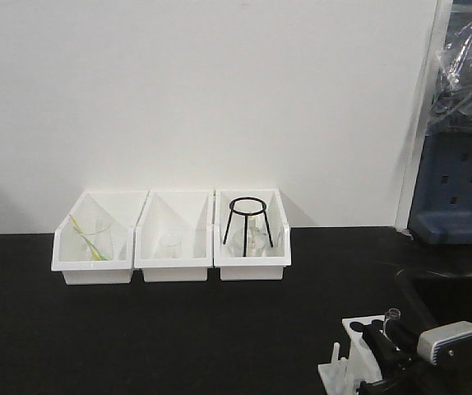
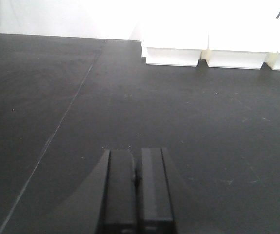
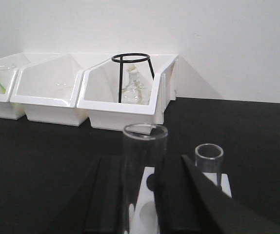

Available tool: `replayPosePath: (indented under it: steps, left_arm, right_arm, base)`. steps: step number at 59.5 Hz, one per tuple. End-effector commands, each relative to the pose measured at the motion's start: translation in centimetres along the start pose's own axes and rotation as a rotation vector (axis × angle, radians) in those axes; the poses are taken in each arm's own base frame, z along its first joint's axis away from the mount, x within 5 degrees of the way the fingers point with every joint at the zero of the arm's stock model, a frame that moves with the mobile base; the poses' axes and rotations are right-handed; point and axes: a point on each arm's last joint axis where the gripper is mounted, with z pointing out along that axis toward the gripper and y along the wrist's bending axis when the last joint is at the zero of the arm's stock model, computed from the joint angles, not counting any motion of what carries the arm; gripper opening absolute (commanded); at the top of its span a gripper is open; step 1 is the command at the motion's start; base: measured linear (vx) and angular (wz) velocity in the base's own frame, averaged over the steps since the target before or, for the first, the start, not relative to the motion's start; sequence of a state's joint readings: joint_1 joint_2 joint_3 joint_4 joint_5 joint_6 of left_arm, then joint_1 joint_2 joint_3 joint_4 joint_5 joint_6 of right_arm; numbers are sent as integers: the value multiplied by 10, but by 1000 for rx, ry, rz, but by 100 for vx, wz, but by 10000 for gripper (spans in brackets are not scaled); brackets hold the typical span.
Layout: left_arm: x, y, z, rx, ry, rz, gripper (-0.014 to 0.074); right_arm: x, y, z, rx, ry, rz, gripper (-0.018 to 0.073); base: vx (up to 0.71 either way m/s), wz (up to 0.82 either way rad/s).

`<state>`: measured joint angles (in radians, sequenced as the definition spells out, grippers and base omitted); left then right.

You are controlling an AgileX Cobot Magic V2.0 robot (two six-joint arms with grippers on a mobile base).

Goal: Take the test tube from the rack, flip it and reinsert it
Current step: 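Lower the test tube back into its rack hole with the right gripper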

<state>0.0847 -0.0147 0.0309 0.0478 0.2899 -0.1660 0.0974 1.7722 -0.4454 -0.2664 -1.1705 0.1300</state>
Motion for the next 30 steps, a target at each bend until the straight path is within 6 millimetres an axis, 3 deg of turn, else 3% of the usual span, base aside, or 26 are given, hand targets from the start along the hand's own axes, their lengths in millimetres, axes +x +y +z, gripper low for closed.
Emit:
replayPosePath:
  steps: [1,7,19,30]
  left_arm:
    - [-8,-2,-1,22,-98,-3,-6]
    - [-8,-2,-1,22,-98,-3,-6]
    - [-8,-2,-1,22,-98,-3,-6]
    - [-8,-2,-1,22,-98,-3,-6]
  right_arm:
    - [-26,1,0,-27,-208,-33,1]
    - [-26,1,0,-27,-208,-33,44]
    - [-28,2,-1,-30,-216,-37,254]
    - [-54,3,-10,-21,-302,-56,477]
  base:
    - [0,0]
    - [0,0]
    - [0,0]
    - [0,0]
